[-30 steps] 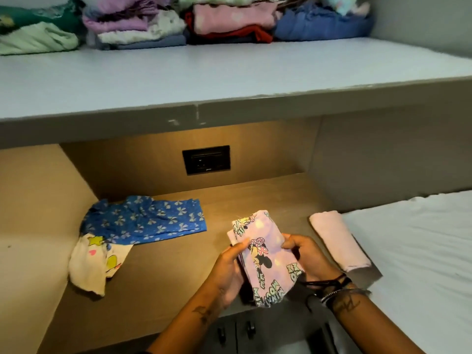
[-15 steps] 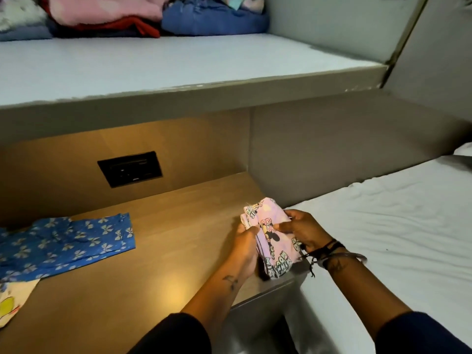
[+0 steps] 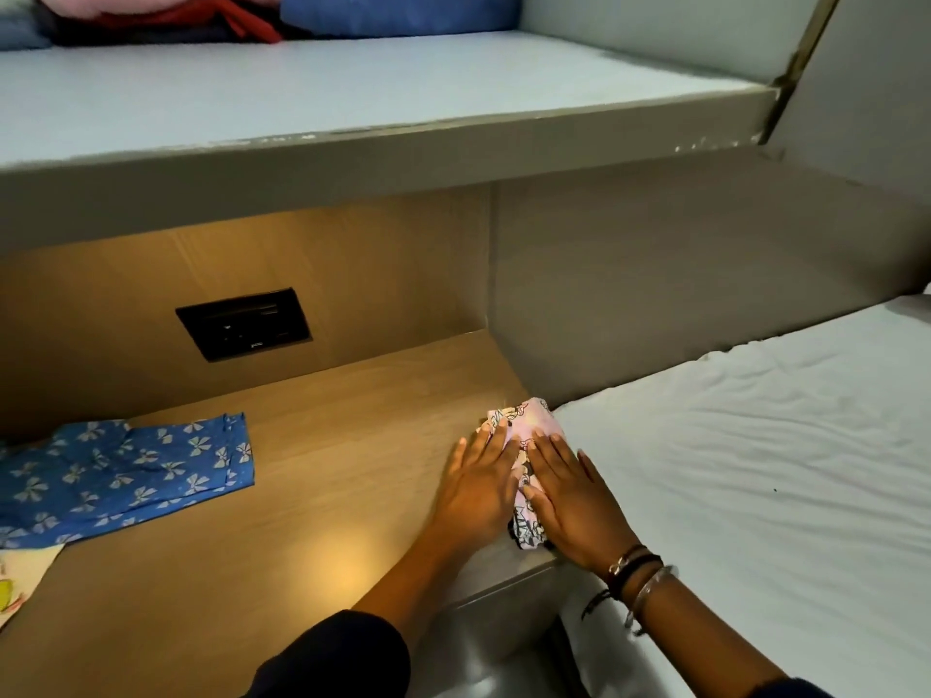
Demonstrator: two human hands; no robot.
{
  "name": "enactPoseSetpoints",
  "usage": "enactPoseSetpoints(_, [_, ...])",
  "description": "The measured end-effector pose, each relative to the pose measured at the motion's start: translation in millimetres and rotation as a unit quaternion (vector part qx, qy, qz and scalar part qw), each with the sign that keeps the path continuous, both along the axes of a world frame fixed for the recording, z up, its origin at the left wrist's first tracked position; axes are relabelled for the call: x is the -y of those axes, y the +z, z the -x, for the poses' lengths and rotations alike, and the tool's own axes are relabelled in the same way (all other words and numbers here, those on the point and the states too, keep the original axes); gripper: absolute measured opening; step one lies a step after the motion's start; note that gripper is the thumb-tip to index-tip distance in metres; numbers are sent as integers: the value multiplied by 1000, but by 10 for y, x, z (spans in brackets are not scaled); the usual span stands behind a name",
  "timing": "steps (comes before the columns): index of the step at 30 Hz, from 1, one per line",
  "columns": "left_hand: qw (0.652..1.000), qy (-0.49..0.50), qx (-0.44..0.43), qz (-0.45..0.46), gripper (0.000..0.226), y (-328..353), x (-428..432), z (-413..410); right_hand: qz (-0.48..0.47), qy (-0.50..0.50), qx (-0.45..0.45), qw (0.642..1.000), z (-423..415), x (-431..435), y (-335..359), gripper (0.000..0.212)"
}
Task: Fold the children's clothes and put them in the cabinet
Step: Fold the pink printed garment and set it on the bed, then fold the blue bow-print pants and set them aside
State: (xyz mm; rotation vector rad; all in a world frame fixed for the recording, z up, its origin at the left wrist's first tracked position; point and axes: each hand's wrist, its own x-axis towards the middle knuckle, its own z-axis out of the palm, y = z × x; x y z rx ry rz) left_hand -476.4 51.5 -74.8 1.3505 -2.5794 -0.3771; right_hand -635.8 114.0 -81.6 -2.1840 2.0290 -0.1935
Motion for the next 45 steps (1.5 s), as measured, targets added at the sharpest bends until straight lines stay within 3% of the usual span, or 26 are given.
enactPoseSetpoints(7, [1000, -20, 22, -7, 60, -32, -70, -148, -35, 4, -35, 999, -7, 3, 47, 69])
enactPoseSetpoints(10, [999, -8, 20, 26, 61, 52, -180, -443, -12, 39, -88, 995, -131, -33, 286, 90])
enactPoseSetpoints(15, [989, 139, -2, 58, 60, 168, -216, -1885, 105, 58, -87, 989, -746, 311, 703, 56])
enactPoseSetpoints(20, [934, 345, 52, 75, 59, 325, -129, -3548, 60, 194, -59, 977, -2131, 871, 721, 49])
enactPoseSetpoints(25, [887, 453, 82, 38, 67, 528, 66, -4710, 66, 325, -53, 942, -3455, 1232, 507, 34])
enactPoseSetpoints(27, [884, 457, 93, 34, 69, 551, 151, -4984, 70, 329, -57, 940, -3803, 1355, 426, 30])
enactPoseSetpoints(32, [914, 360, 186, 17, 86, 537, 503, -5307, 57, 284, -99, 952, -4113, 1585, 260, 24])
enactPoseSetpoints(35, [922, 336, 195, 9, 64, 500, 694, -5376, 74, 274, -101, 954, -4077, 1592, 257, 16])
enactPoseSetpoints(37, [933, 327, 144, 30, 43, 498, 769, -5403, 79, 237, -30, 968, -4008, 1597, 337, 17])
enactPoseSetpoints(40, [915, 393, -41, 79, 28, 623, 823, -5422, 84, 137, 140, 977, -3830, 1679, 549, 11])
enactPoseSetpoints(42, [898, 408, -129, 103, 19, 781, 831, -5362, 114, 92, 228, 962, -3661, 1732, 720, 6])
enactPoseSetpoints(45, [870, 355, -339, 50, 17, 1011, 817, -5088, 185, 79, 314, 928, -3397, 1754, 1049, 11])
